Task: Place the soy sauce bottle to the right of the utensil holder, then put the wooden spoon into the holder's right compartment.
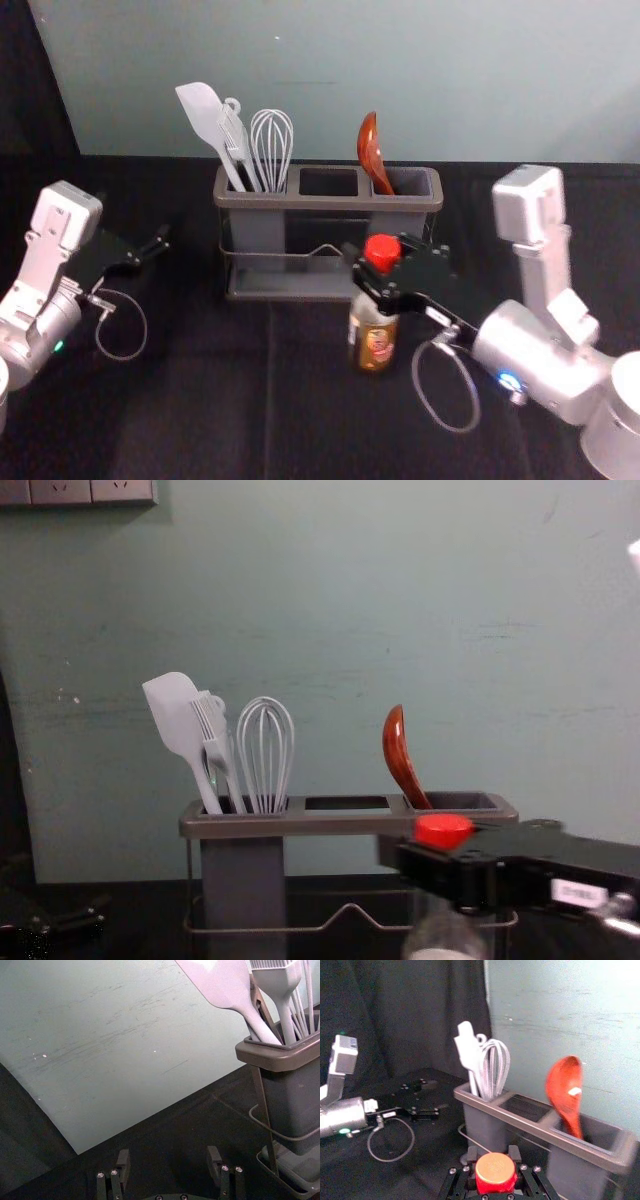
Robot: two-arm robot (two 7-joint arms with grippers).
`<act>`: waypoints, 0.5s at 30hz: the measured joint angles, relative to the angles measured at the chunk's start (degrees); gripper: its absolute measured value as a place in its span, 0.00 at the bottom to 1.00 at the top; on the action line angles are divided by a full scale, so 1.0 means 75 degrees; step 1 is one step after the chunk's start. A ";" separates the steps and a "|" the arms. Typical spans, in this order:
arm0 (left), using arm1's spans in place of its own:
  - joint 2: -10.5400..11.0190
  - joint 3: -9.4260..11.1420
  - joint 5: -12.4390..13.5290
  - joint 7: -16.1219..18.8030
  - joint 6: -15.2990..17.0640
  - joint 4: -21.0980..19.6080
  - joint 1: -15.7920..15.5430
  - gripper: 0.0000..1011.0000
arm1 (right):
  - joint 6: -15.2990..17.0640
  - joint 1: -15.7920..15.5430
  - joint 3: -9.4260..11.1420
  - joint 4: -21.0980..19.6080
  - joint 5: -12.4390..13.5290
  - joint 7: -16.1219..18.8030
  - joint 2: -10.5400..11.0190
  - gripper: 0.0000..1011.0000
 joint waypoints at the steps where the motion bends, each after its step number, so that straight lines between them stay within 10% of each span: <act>1: 0.0000 0.0000 0.0000 0.0000 0.0000 0.0000 0.0000 0.99 | 0.0003 -0.0068 0.0053 -0.0056 0.0024 -0.0030 0.0049 0.38; 15: 0.0000 0.0000 0.0000 0.0000 -0.0001 0.0000 0.0000 0.99 | -0.0261 -0.0874 0.1009 -0.0437 0.0256 -0.0329 0.0574 0.38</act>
